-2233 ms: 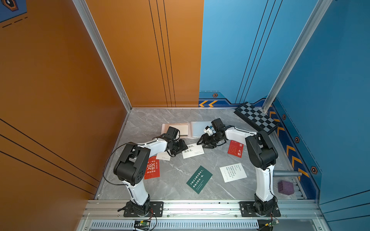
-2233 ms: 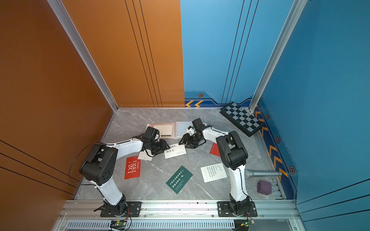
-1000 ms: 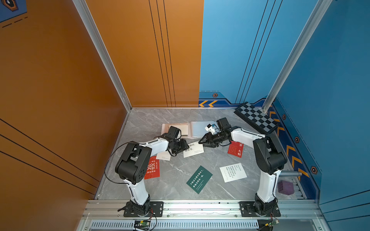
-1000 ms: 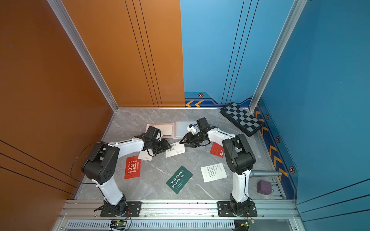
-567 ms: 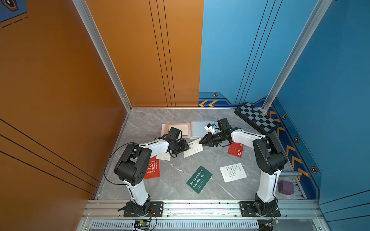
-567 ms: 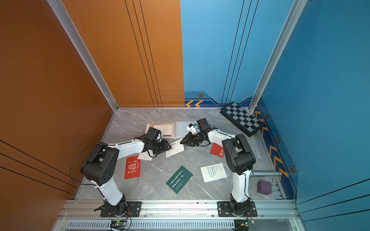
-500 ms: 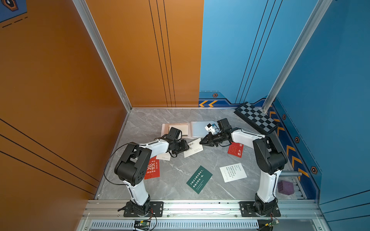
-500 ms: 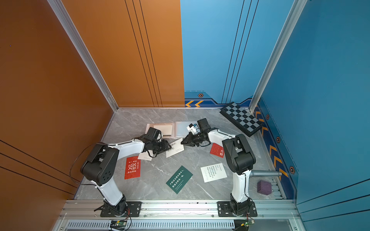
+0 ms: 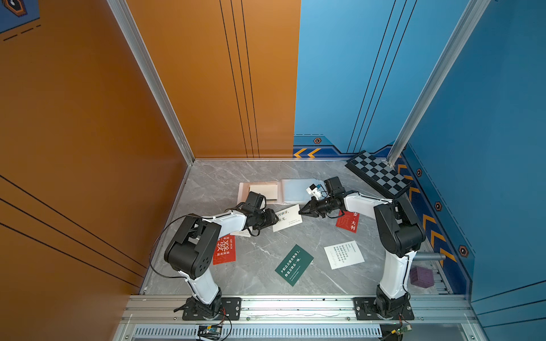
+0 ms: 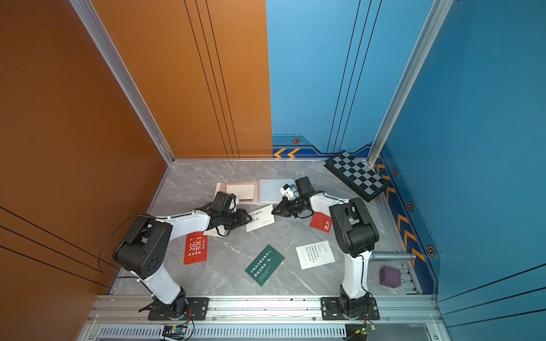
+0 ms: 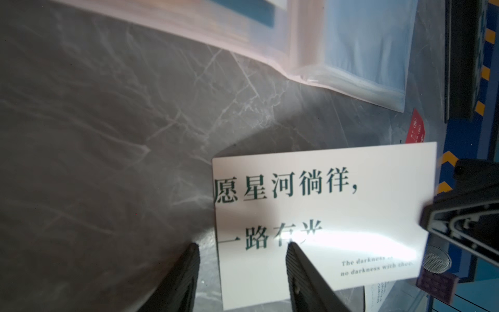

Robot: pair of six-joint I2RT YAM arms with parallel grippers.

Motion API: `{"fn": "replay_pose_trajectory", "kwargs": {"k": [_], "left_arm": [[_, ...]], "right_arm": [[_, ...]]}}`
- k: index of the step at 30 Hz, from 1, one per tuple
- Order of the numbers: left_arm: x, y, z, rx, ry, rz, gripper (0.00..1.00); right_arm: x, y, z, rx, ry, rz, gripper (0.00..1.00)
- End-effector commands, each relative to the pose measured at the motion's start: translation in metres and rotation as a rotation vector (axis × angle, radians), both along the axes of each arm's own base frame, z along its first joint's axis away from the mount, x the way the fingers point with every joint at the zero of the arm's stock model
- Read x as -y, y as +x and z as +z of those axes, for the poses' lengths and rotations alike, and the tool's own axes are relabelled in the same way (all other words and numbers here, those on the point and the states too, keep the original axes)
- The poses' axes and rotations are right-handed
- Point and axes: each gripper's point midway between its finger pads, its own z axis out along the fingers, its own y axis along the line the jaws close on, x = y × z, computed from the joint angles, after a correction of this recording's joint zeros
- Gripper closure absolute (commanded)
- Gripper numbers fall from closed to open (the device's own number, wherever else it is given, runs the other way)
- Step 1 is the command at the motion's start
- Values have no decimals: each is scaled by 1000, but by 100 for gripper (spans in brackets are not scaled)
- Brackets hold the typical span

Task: Place the photos into the photo albums
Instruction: Pick up the photo at the center of the board.

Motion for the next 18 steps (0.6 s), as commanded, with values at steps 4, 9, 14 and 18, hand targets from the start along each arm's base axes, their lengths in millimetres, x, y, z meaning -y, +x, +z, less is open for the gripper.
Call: {"fn": "replay_pose_trajectory", "kwargs": {"k": [4, 9, 14, 18], "left_arm": [[-33, 1, 17, 30, -103, 66, 46], [-36, -1, 37, 82, -133, 53, 46], [-52, 2, 42, 102, -129, 99, 46], [-59, 10, 51, 119, -139, 130, 46]], "right_arm": [[-4, 16, 30, 105, 126, -46, 98], [-2, 19, 32, 138, 151, -71, 98], [1, 19, 41, 156, 185, -94, 98], [4, 21, 56, 183, 200, -105, 98]]}}
